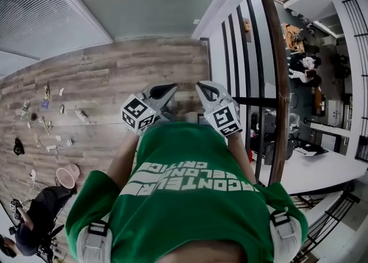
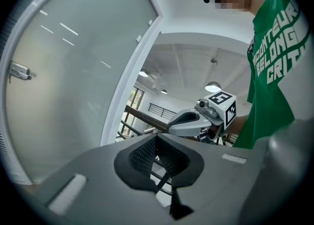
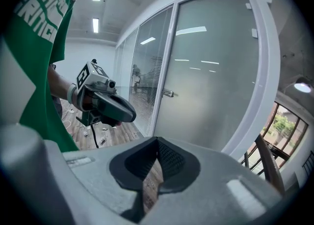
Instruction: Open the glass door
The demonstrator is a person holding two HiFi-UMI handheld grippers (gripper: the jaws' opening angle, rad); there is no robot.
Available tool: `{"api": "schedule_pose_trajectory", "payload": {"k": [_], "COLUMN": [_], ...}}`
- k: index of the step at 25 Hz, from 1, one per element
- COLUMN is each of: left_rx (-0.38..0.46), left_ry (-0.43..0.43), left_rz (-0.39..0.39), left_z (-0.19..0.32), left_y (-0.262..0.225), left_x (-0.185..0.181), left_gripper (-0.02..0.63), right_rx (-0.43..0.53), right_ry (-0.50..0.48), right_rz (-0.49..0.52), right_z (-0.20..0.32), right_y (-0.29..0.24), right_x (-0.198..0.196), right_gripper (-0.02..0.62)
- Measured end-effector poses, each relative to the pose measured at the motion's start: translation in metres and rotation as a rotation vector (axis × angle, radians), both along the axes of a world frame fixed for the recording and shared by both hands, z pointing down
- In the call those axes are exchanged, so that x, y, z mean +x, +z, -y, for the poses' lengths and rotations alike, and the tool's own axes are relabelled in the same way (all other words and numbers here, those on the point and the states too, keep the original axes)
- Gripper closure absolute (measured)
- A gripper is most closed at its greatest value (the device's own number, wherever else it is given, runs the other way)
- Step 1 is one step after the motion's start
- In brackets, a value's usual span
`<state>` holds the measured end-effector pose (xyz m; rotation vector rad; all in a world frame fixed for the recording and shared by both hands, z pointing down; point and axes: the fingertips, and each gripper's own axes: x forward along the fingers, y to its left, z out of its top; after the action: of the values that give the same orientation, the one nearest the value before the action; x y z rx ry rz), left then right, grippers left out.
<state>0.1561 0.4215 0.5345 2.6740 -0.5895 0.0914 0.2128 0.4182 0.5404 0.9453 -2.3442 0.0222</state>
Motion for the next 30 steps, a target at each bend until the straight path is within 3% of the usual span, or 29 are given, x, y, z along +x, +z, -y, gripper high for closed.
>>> {"api": "schedule_pose_trajectory", "payload": {"k": [21, 30], "left_rx": [-0.05, -0.067], "left_ry": [-0.212, -0.248], "left_rz": [-0.007, 0.022], "left_z": [0.028, 0.061], "left_y": [0.014, 0.017], "left_x": [-0.061, -0.056], "left_gripper": [0.589, 0.589], "right_rx": [0.007, -0.016], "right_ry": [-0.213, -0.228], "right_rz": [-0.005, 0.001], "right_z": [0.043, 0.073], "right_y": [-0.002, 0.005], "right_x": [-0.064, -0.053], "right_gripper": [0.602, 0.602]}}
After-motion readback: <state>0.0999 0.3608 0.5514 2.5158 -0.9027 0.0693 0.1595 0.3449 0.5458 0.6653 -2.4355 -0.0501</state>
